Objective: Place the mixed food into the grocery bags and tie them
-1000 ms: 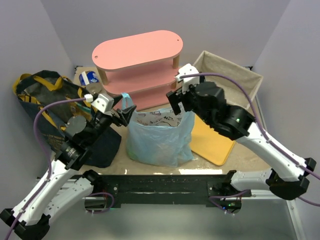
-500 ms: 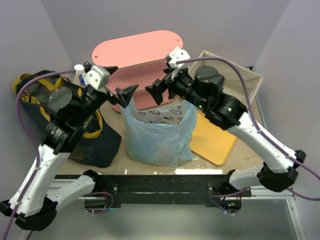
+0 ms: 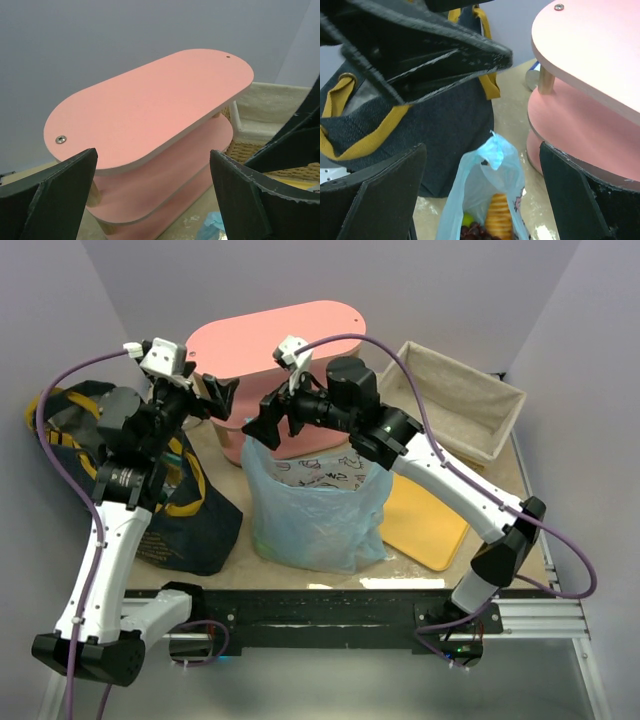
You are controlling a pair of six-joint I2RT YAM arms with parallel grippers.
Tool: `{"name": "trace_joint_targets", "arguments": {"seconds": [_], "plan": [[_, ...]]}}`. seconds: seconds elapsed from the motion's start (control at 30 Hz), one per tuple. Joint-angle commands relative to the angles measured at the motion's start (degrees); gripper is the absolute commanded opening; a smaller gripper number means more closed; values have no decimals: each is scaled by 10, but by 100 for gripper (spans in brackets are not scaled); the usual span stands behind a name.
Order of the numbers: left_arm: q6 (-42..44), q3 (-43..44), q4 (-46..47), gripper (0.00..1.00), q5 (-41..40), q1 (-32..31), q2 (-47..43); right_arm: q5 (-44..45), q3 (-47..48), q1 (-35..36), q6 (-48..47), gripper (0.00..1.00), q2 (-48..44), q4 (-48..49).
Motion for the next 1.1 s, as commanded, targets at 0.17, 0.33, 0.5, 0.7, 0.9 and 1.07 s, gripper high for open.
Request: {"name": "trace_joint_targets", "arguments": {"seconds": [0.17, 0.33, 0.5, 0.7, 0.9, 1.07], "plan": [[16, -29, 46, 100, -1, 4, -15, -5, 52, 16, 7, 96, 50, 15], [17, -40, 55, 100, 8, 4, -13, -5, 60, 19, 4, 77, 68, 1], [19, -45, 65, 100, 26, 5, -14, 9, 50, 17, -7, 14, 45, -23], [5, -68, 129, 100, 175, 5, -22, -27, -29, -30, -17, 0, -36, -4], [-114, -147, 315, 100, 428, 5, -25, -127, -92, -90, -18, 0, -90, 10], [-240, -219, 512, 100, 470, -24, 11, -211, -120, -117, -18, 0, -113, 20]]}}
